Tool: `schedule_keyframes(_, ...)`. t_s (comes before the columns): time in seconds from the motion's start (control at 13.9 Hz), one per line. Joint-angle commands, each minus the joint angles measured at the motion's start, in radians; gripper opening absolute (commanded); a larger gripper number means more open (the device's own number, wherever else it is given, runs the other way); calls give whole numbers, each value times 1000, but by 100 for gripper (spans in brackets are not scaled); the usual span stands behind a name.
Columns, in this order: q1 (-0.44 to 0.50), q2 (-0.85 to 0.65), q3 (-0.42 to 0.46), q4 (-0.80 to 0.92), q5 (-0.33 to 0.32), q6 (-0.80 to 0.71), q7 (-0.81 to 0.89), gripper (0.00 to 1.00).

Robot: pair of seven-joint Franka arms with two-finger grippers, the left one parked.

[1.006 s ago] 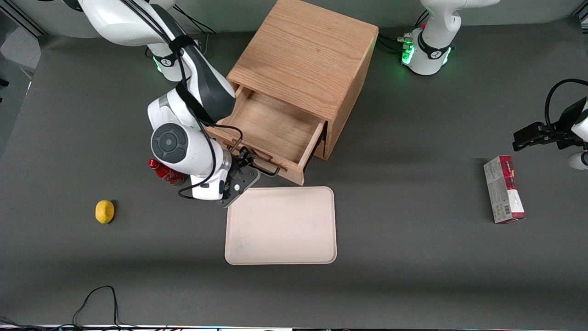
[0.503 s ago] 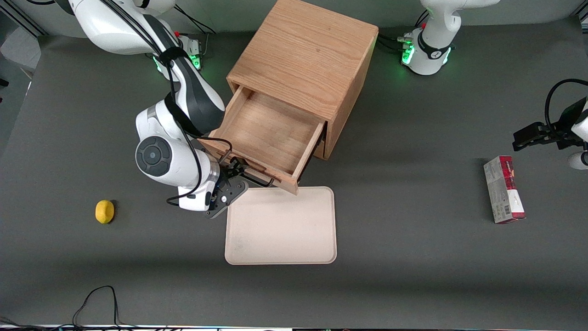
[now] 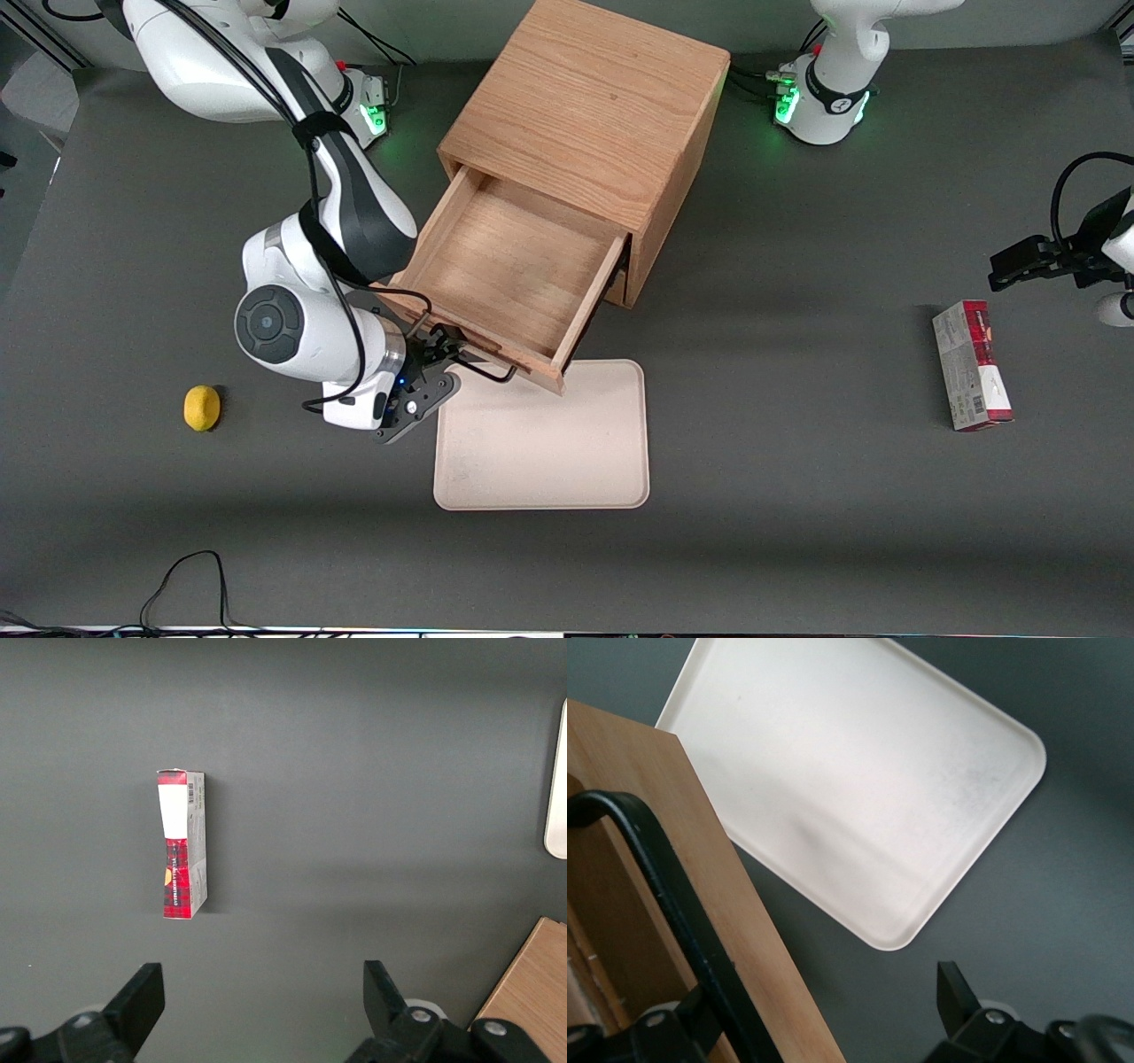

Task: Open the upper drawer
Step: 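Pull the upper drawer outward from the cabinet with the right gripper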

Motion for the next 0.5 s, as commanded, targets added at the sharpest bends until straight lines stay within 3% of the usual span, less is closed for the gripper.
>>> schedule_keyframes(0.0, -14, 45, 3, 80, 3, -5, -17, 100)
schedule_keyframes(0.43, -16, 80, 3, 146, 6, -5, -15, 100)
